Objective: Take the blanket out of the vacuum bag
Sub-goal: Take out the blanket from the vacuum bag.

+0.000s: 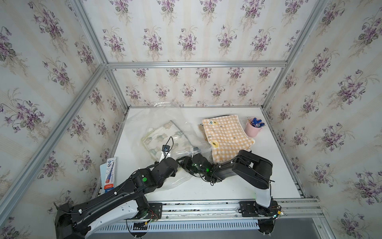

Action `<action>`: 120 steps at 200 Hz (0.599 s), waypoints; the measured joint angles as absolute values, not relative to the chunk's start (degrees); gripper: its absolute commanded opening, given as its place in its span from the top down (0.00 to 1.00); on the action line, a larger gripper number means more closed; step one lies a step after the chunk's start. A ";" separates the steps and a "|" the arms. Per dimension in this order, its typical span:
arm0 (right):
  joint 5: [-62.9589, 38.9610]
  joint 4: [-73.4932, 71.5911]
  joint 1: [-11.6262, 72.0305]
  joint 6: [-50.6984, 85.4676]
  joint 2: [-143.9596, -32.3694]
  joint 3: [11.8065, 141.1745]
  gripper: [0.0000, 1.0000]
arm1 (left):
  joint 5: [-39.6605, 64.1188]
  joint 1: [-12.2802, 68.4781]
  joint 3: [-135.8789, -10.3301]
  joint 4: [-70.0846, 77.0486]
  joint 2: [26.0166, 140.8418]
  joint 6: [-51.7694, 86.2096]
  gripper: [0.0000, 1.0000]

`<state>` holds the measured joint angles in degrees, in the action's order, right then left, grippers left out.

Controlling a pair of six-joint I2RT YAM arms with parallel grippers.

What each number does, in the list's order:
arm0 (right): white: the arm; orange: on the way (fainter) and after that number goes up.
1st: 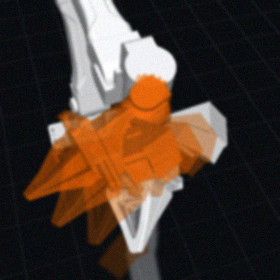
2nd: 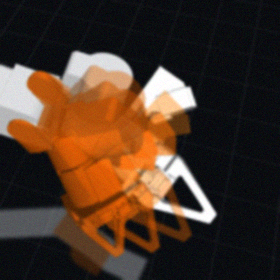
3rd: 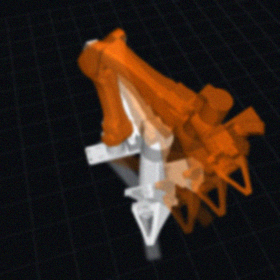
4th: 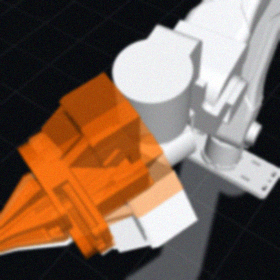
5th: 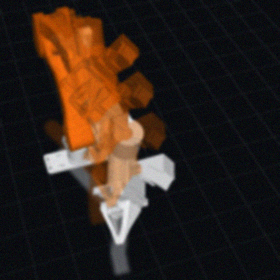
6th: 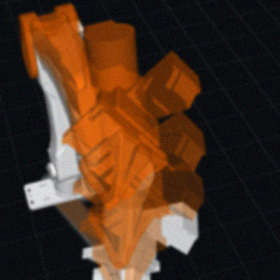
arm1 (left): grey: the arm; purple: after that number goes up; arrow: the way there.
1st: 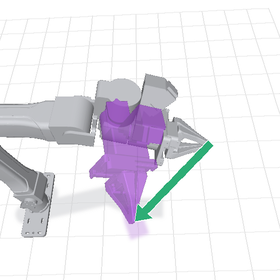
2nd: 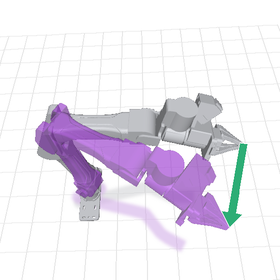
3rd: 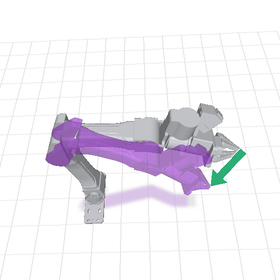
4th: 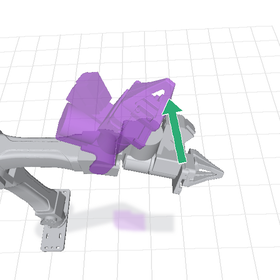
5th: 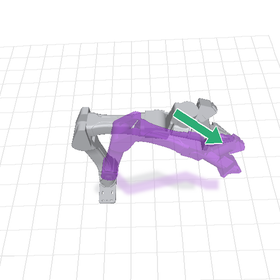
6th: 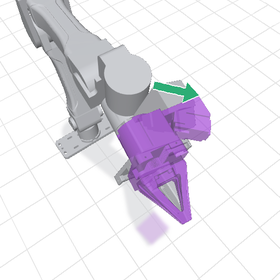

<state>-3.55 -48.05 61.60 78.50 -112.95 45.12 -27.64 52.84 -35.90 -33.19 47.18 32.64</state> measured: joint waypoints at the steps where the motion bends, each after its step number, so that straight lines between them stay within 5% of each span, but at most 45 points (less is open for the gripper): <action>1: -3.55 -48.01 61.60 78.50 -112.95 45.15 0.47 | -27.64 52.84 -35.90 -33.19 47.18 32.64 0.91; 36: -3.44 -46.78 62.11 78.43 -113.06 46.96 0.48 | -27.51 52.84 -35.68 -33.01 47.22 32.64 0.91; 96: -5.15 -46.48 62.17 77.87 -113.93 50.76 0.98 | -27.27 52.84 -35.20 -33.10 46.06 33.06 0.91; 120: -5.17 -47.33 62.19 76.66 -112.29 50.65 1.00 | -27.29 52.84 -35.05 -33.12 44.73 33.28 0.91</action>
